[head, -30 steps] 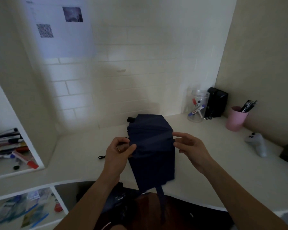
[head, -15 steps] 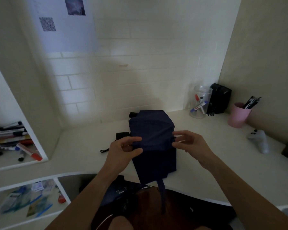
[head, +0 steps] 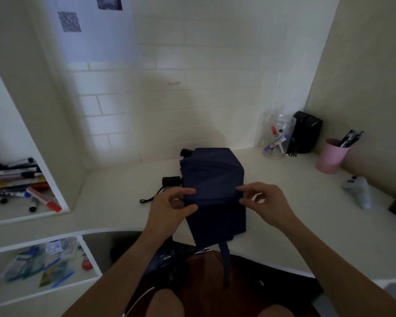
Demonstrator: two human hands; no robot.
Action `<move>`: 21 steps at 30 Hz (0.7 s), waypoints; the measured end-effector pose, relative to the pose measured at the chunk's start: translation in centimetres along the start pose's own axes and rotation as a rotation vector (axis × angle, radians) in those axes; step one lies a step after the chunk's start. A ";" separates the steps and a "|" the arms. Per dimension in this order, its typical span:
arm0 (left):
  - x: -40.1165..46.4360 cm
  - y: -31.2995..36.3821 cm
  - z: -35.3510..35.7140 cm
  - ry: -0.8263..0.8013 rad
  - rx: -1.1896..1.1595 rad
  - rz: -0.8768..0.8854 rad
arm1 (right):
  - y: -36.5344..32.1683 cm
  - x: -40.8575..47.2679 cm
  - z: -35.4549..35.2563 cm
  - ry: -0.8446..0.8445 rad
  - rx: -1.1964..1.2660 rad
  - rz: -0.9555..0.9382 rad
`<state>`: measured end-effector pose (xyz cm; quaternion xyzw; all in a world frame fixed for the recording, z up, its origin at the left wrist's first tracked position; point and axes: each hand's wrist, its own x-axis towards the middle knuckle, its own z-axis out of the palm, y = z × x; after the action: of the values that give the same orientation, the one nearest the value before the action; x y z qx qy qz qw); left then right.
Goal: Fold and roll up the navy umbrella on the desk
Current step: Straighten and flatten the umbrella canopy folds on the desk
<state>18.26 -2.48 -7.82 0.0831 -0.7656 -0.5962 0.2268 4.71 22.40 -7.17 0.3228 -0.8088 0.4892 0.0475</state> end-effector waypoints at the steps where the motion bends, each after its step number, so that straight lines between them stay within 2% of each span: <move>1: -0.1 -0.1 0.1 0.004 0.018 0.005 | 0.1 -0.1 0.1 0.035 -0.058 -0.044; 7: -1.6 -0.5 0.6 0.070 0.238 0.190 | 0.5 -1.3 -0.2 0.122 -0.110 -0.144; 11: -2.6 -1.4 1.0 0.070 0.372 0.357 | 0.7 -2.6 0.2 0.103 -0.304 -0.214; 13: -3.0 -1.7 1.2 0.070 0.366 0.363 | 0.6 -2.8 0.7 0.096 -0.329 -0.188; 21: -3.3 -1.8 0.9 0.071 0.346 0.358 | 0.1 -2.7 1.4 0.133 -0.169 -0.148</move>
<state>20.46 -0.86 -10.56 0.0045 -0.8503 -0.4034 0.3379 7.11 22.63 -9.07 0.3434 -0.8160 0.4350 0.1643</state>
